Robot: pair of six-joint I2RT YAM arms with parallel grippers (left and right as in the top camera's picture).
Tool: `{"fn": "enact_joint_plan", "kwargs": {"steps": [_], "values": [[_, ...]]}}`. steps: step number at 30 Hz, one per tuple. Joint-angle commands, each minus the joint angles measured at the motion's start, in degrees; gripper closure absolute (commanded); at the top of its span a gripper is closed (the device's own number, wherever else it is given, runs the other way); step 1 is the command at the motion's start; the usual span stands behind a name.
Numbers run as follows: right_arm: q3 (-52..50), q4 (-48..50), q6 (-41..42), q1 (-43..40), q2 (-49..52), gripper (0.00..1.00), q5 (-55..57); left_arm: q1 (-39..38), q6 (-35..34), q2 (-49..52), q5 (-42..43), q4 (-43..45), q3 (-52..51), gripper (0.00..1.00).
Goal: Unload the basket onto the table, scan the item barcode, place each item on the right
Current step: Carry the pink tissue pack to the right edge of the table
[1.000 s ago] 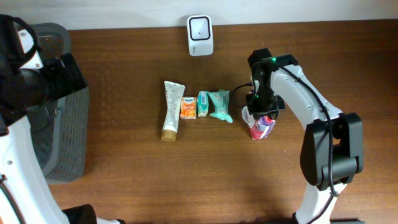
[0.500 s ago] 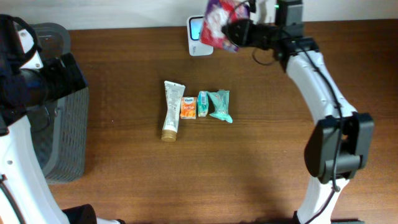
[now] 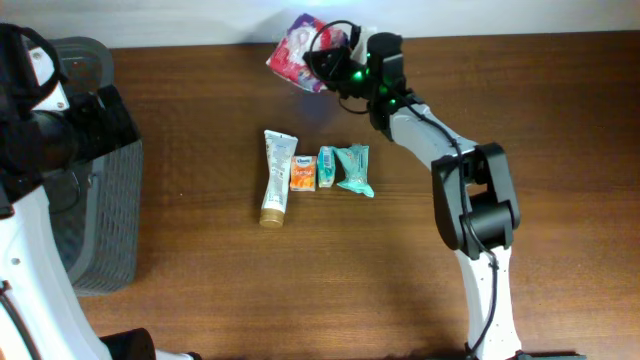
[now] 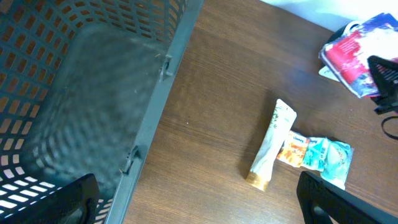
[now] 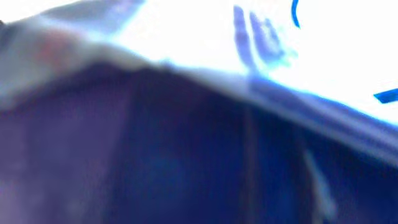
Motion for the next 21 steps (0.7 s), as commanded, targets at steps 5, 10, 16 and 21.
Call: {"fn": "enact_joint_plan", "kwargs": {"steps": [5, 10, 16, 21], "values": [[8.2, 4.8, -4.6, -11.0, -2.5, 0.96, -20.5, 0.2, 0.7, -0.2, -0.2, 0.0, 0.1, 0.01], [8.7, -23.0, -16.3, -24.5, -10.3, 0.96, -16.9, 0.2, 0.7, -0.2, -0.2, 0.0, 0.1, 0.01], [8.6, -56.6, -25.2, -48.2, -13.0, 0.96, -6.1, 0.2, 0.7, -0.2, -0.2, 0.0, 0.1, 0.01], [8.5, -62.5, -25.2, -62.0, -12.9, 0.96, 7.3, 0.2, 0.7, -0.2, -0.2, 0.0, 0.1, 0.01]]}}
